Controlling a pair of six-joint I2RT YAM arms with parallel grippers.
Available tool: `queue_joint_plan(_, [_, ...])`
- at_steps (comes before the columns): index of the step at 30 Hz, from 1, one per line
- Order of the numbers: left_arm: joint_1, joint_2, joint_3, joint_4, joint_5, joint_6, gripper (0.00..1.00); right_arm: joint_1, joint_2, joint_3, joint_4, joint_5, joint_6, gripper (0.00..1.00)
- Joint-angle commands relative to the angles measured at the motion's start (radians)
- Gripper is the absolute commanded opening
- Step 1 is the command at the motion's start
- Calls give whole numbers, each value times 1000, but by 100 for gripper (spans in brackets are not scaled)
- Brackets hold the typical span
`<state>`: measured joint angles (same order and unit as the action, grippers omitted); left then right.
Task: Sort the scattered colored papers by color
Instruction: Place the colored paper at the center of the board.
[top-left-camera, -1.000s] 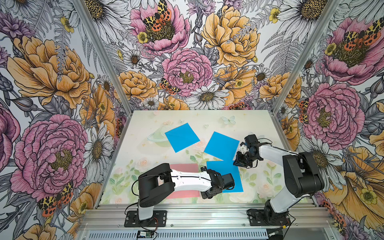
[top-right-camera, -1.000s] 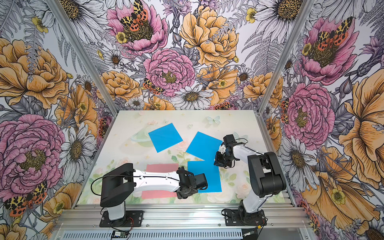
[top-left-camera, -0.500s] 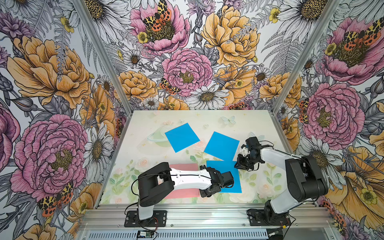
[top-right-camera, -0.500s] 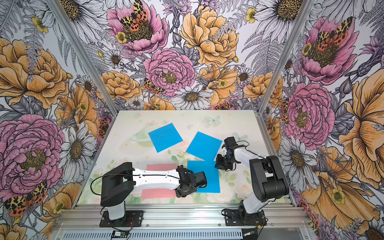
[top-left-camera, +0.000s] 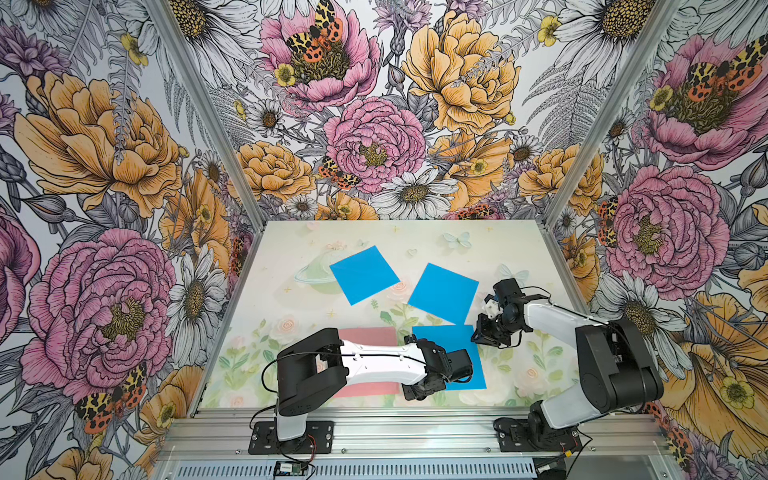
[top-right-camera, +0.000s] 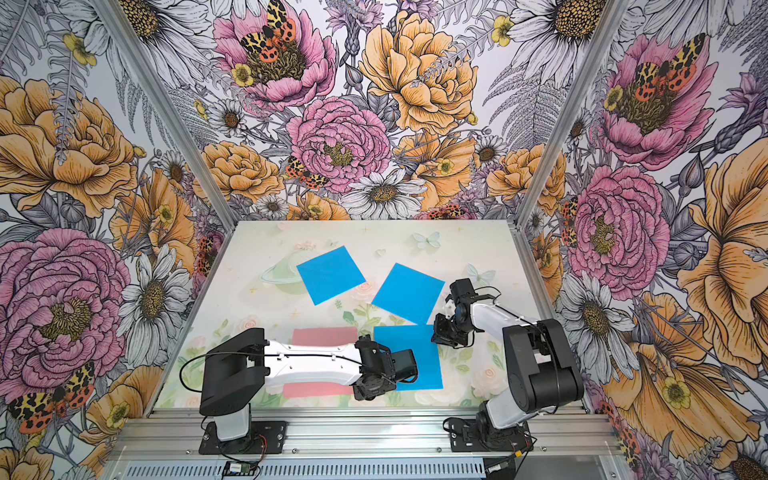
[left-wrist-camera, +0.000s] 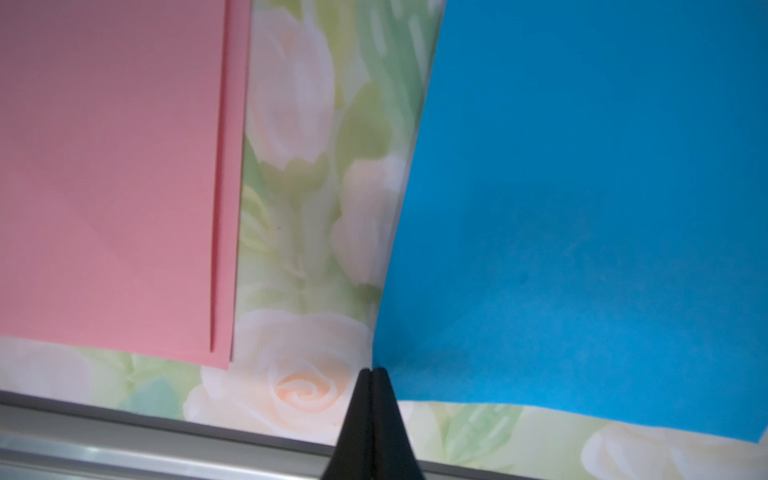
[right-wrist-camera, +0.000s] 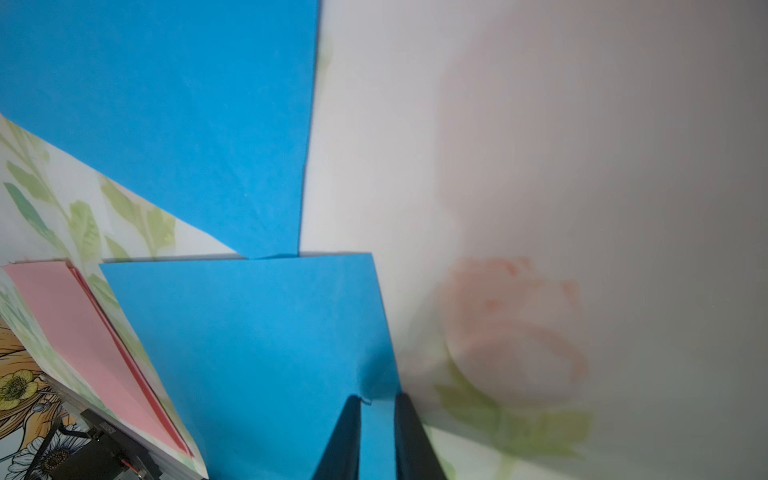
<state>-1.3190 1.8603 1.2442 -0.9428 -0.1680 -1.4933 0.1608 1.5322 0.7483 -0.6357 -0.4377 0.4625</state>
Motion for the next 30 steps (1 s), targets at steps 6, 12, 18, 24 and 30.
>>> queue_joint_plan(6, [-5, -30, 14, -95, 0, -52, 30, 6, -14, -10, -11, 22, 5, 18])
queue_joint_plan(12, [28, -191, 28, -151, -109, -52, 34, 5, -24, 8, -26, 20, 10, 19])
queue_joint_plan(18, [113, -238, 73, -151, -233, 20, 38, 5, -53, 98, -134, 43, -7, 20])
queue_joint_plan(24, [198, -246, 133, -143, -275, 162, 37, 5, -82, 270, -199, 65, 25, 22])
queue_joint_plan(30, [417, -299, 83, -30, -158, 396, 36, 2, 160, 561, -224, 46, 15, 22])
